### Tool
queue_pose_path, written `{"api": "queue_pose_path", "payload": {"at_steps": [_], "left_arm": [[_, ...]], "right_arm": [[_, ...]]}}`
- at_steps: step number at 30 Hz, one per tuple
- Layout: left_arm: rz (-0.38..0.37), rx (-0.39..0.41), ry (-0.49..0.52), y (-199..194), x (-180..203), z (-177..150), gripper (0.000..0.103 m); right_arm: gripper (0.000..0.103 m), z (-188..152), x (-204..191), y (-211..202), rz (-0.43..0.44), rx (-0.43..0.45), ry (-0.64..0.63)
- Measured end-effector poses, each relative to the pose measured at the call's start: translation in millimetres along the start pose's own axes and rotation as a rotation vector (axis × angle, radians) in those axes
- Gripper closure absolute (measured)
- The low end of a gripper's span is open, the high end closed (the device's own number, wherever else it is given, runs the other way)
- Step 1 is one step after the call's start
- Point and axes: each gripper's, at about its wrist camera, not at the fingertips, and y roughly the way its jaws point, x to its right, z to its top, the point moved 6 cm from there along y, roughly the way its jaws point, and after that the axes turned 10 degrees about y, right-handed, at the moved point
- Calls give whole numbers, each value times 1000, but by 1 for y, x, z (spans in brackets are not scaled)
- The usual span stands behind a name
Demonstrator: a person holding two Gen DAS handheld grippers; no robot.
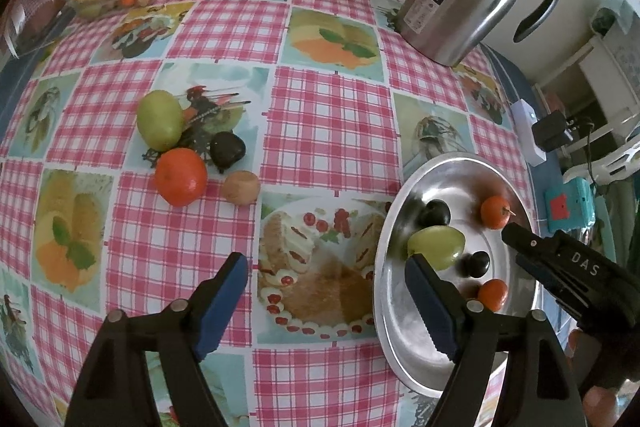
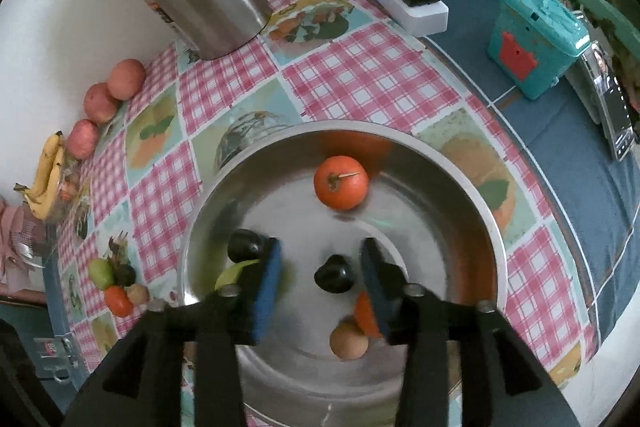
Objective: Organize fruits
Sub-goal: 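Open the left tool to drop the brown fruit while the right tool drops the plum into the plate, then withdraw both open tools from the plate toward the remaining fruit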
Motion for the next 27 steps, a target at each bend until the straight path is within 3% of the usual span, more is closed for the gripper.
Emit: {"api": "queue_pose_path", "payload": {"at_steps": [2,5,9,12,27], "left_arm": [[2,0,-11,0,-3,0,19],[12,7,-31,-2,-10,0,12],[44,31,-59,-5,-21,2,1],[78,51,-71,-8,-29,4,0],[232,131,-51,-31,-63,16,0]], "right_arm": [[58,0,0,0,4,-2,5],[40,1,2,0,9,-1,13],[36,1,-1,-1,17,2,10],[20,0,-6,-3,29,12,-2],[18,-12,-49,-11,102,71,-124]]}}
